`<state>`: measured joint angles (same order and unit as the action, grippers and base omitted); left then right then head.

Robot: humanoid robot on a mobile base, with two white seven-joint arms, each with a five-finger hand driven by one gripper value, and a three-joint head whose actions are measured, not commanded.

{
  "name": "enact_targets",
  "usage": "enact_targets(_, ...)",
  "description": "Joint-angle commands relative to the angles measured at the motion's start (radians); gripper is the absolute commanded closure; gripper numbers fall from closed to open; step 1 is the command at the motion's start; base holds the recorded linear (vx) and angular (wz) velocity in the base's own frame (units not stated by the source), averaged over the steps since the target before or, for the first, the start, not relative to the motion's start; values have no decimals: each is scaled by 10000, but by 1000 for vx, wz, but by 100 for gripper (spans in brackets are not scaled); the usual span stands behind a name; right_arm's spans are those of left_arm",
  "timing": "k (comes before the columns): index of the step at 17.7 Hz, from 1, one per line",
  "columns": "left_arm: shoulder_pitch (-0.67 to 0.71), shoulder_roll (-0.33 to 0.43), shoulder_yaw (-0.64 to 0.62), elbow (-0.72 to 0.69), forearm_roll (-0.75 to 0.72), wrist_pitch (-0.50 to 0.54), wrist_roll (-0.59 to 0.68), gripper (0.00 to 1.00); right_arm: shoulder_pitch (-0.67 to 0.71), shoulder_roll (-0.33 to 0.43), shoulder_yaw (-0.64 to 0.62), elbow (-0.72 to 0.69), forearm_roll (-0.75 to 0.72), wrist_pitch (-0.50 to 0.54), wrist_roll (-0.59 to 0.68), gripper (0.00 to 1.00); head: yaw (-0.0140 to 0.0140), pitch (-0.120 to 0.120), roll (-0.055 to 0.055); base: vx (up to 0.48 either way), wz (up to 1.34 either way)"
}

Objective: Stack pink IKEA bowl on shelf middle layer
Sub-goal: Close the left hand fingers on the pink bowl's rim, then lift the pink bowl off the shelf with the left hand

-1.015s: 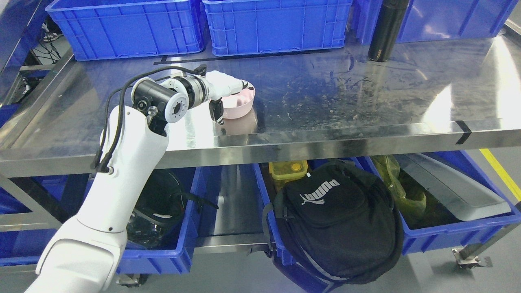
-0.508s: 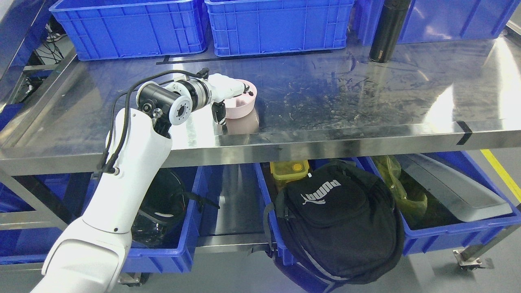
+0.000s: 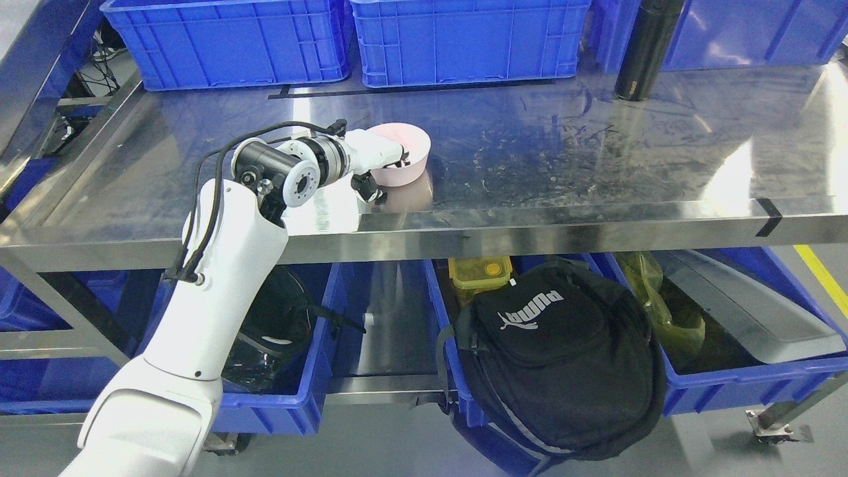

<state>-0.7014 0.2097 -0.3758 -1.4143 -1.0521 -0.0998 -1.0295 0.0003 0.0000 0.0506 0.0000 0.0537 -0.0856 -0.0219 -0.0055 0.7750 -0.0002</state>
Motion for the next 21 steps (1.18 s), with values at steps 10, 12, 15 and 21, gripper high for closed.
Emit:
enact_targets(10, -317, -1636, 3695, 200, 259, -2592, -350, 100, 227, -175, 0, -175, 0, 28, -41, 0, 0, 0, 0, 12, 44)
enact_targets(12, -455, -1683, 3895, 62, 472, -2637, -350, 100, 227, -175, 0, -175, 0, 28, -41, 0, 0, 0, 0, 16, -4)
enact_targets(15, -732, -1728, 3942, -397, 1239, -2653, -366, 100, 227, -175, 0, -175, 0, 28, -41, 0, 0, 0, 0, 6, -18)
enact_targets(21, -732, -1922, 3942, -997, 1900, -3418, -320, 100, 227, -175, 0, -175, 0, 28, -41, 0, 0, 0, 0, 0, 0)
